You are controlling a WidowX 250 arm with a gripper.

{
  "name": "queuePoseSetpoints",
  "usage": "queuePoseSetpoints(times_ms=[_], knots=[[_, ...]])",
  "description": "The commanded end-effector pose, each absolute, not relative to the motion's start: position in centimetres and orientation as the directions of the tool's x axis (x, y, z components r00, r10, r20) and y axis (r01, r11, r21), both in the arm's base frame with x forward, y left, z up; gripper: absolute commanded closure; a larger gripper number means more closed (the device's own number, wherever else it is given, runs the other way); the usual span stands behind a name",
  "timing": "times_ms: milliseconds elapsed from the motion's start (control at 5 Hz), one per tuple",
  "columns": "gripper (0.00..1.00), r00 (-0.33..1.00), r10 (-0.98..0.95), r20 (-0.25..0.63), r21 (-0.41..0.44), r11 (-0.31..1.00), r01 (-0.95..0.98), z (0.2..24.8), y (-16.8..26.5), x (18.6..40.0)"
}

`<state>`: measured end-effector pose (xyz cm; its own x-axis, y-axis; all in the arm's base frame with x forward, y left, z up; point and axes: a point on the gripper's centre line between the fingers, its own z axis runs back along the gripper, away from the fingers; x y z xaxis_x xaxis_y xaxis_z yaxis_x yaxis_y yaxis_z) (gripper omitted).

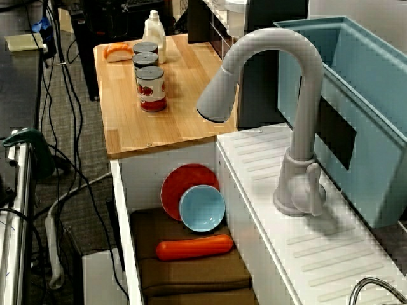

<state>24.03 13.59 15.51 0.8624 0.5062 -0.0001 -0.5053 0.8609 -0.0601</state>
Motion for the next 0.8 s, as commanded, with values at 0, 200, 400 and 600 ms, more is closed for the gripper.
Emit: queuePoseSetpoints(times_ms=[0,200,400,600], knots=[[0.0,0.862,0.506,0.0,-0.06,0.861,-0.505,15.5,13.6,24.0],[0.0,0.838,0.545,0.033,-0.054,0.838,-0.543,15.7,14.1,25.5],[0.0,0.775,0.623,0.106,-0.019,0.781,-0.625,15.8,14.6,27.0],[0.0,0.734,0.662,0.148,-0.016,0.744,-0.668,16.2,16.7,28.3]])
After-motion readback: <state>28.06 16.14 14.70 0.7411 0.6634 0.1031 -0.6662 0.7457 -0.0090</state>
